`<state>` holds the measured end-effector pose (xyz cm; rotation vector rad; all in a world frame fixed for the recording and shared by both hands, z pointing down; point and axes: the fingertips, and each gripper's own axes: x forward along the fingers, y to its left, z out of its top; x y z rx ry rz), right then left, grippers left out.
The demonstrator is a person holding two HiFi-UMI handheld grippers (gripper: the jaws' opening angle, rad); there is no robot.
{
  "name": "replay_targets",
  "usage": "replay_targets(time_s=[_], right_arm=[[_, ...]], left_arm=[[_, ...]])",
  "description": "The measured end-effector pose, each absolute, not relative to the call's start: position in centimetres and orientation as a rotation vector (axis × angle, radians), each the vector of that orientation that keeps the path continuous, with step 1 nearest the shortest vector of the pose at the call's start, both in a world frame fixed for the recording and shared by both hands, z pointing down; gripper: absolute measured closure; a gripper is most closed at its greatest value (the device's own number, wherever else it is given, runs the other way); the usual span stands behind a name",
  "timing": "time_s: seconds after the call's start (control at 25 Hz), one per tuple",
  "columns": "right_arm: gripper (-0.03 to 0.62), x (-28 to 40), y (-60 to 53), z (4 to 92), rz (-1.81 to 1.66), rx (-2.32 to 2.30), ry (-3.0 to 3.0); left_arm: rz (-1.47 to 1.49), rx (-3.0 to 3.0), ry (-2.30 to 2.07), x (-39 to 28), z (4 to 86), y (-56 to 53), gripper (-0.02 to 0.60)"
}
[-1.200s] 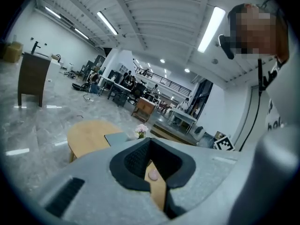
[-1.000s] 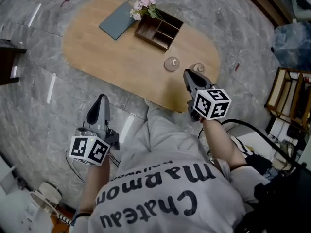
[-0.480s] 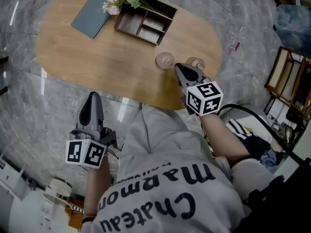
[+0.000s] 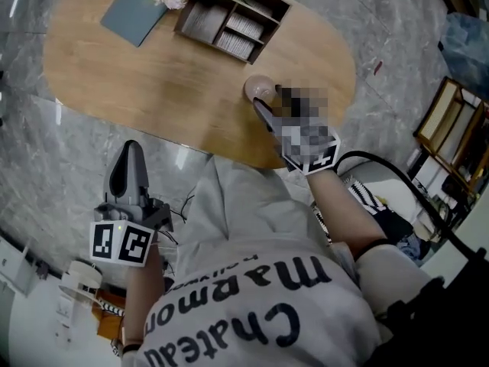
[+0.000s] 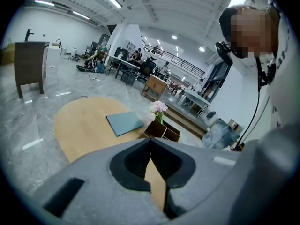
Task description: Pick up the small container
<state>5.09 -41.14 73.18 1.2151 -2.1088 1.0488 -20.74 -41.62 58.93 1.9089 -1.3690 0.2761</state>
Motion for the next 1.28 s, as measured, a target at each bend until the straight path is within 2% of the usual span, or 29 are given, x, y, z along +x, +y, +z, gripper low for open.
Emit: replay_targets(time_s=[0.2, 0.32, 0.6, 0.72, 1.28], right_arm=[[0.370, 4.9, -40.9, 75.2, 0.930, 1.208, -2.025], [0.407, 4.8, -40.9, 75.7, 0.842, 1.212, -1.991], [0.419, 4.4, -41.5, 76.1, 0.768, 1.167, -1.986], [0.453, 4.0, -41.4, 75.7, 0.735, 1.128, -1.999], [0.456, 4.5, -42.0, 75.7, 0.795, 1.087, -1.948]], left_arm=[[0.317, 1.887, -1.396, -21.7, 58.4, -41.3, 0.568], [0.336, 1.893, -1.398, -22.0, 58.1, -41.4, 0.568], [0.319, 1.922, -1.361, -20.3, 58.2, -41.3, 0.568], [0.314, 1.924, -1.360, -20.0, 57.8, -40.9, 0.568], [0.283, 1.975, -1.426, -21.0, 53.8, -41.4, 0.568]])
